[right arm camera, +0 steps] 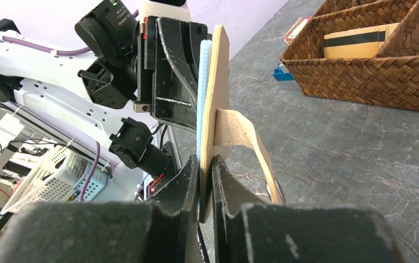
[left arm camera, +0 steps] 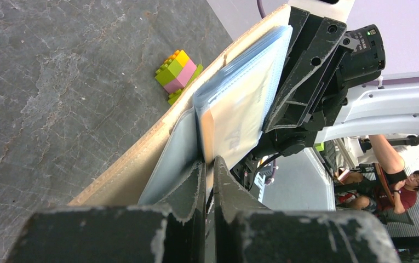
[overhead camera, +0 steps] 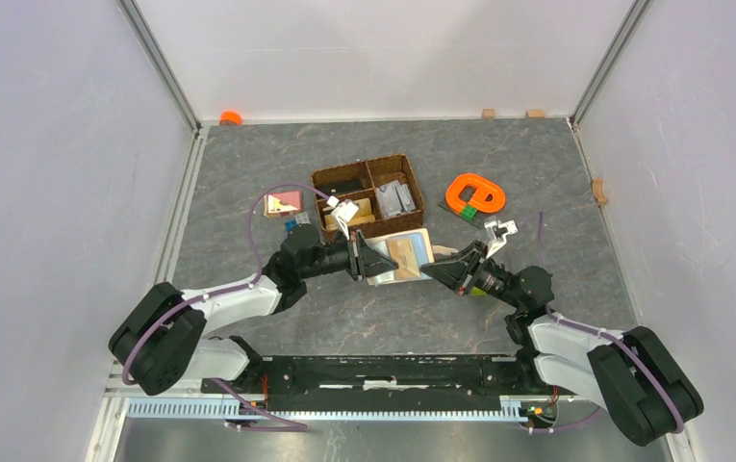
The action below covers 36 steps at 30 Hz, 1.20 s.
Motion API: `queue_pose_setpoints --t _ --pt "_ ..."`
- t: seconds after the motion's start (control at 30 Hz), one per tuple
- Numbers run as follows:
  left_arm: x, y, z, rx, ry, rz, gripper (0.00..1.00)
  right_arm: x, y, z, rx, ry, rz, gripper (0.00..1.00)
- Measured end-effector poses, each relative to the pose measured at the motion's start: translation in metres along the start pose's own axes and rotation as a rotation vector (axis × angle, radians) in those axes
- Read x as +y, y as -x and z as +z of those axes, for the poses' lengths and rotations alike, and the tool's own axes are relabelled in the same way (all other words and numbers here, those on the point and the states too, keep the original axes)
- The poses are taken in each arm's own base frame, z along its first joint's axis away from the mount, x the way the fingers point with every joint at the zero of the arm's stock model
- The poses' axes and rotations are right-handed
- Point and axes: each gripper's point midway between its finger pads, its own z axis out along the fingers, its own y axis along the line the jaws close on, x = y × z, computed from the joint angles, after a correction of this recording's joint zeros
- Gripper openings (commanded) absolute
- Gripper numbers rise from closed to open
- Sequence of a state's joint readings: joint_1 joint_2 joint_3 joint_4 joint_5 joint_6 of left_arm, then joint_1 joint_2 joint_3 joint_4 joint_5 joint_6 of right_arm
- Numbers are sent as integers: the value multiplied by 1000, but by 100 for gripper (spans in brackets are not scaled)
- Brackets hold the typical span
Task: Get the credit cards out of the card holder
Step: Remove the credit card from the card holder.
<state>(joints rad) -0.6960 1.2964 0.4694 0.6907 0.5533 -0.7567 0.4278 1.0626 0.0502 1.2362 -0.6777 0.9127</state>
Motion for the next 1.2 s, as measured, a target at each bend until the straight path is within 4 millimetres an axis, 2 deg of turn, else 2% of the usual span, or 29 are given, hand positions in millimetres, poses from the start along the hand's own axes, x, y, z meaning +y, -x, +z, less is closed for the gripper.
queue_pose_setpoints --t 0.23,0.67,0.77,0.87,0.97,1.2 --pt "-1 2 1 0 -5 -4 2 1 2 0 -9 8 7 0" --pt "-1 4 3 8 3 -11 17 2 5 -1 -21 6 -21 0" --pt "1 5 4 11 21 -19 25 2 6 -1 -25 0 -44 0" --pt "10 3 3 9 75 -33 42 -3 5 -3 -24 -28 -69 0" --pt "20 5 -2 -8 144 -37 54 -12 6 -5 -26 -89 -106 0" --pt "14 17 -15 -80 178 1 68 -39 3 -10 -14 -232 -140 0"
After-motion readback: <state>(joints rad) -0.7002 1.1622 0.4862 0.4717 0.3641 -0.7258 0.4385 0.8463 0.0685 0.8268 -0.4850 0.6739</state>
